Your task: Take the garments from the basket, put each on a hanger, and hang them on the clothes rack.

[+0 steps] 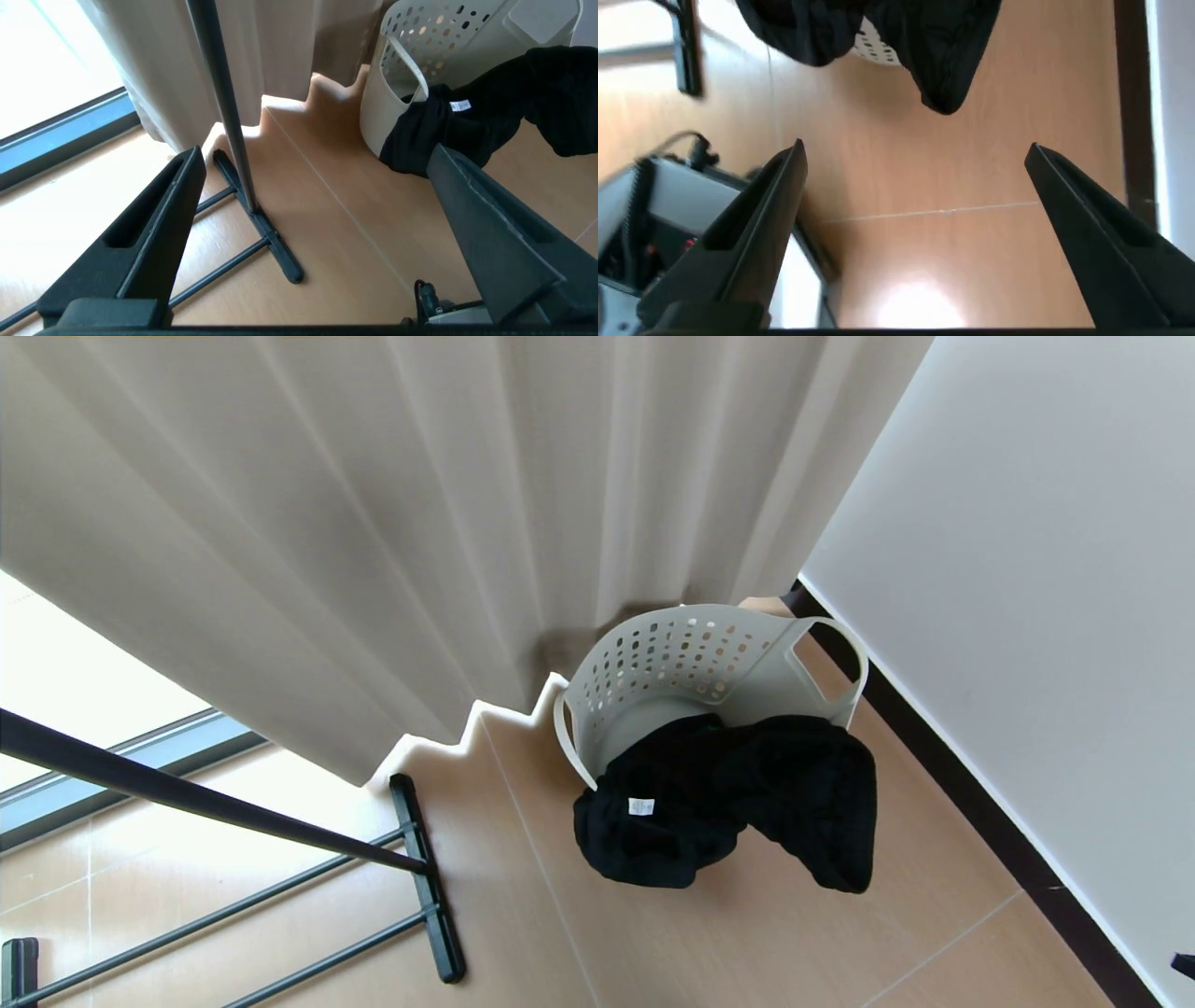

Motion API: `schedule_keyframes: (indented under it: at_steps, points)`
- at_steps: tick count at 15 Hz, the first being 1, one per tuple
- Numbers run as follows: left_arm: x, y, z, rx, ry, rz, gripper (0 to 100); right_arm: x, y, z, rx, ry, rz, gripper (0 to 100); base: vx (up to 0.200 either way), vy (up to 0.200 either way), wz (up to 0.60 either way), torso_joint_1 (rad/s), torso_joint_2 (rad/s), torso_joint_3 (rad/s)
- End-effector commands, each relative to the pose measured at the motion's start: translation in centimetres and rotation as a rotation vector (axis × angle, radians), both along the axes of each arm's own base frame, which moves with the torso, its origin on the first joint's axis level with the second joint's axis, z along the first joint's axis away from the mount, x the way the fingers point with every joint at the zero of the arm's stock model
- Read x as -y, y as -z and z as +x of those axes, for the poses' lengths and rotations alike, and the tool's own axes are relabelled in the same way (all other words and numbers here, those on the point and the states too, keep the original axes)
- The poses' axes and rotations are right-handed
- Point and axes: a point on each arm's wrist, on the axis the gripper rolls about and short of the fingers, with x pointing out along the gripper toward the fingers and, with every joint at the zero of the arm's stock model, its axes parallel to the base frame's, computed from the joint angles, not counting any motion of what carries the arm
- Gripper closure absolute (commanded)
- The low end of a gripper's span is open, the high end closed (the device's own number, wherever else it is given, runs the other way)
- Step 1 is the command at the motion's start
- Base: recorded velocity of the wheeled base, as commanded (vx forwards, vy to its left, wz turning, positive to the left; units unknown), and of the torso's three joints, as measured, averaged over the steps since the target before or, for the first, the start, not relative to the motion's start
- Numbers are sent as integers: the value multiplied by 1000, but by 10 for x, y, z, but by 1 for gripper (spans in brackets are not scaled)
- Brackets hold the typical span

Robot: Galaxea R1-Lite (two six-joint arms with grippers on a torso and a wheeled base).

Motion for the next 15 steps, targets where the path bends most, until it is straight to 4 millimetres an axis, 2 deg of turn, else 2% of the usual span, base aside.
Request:
schedule_keyframes:
  at_steps: [1,2,3,5,8,13,15]
  points:
    - [0,0,0,0,0,1,0,-15,-27,90,-139,-180,-304,0,0,0,0,0,0,0]
    - [0,0,0,0,0,-1,0,-17,-29,99,-132,-218,-374,0,0,0,0,0,0,0]
    - [0,0,0,0,0,-1,0,-21,-35,123,-108,-321,-537,0,0,0,0,0,0,0]
    - [0,0,0,0,0,-1,0,-29,-43,163,-121,-439,-735,0,0,0,0,0,0,0]
    - [0,0,0,0,0,-1,0,-51,-49,215,-134,-521,-851,0,0,0,0,0,0,0]
    - [0,0,0,0,0,-1,0,-85,-27,296,-164,-523,-974,0,0,0,0,0,0,0]
    - [0,0,0,0,0,-1,0,-97,-12,324,-170,-535,-979,0,0,0,0,0,0,0]
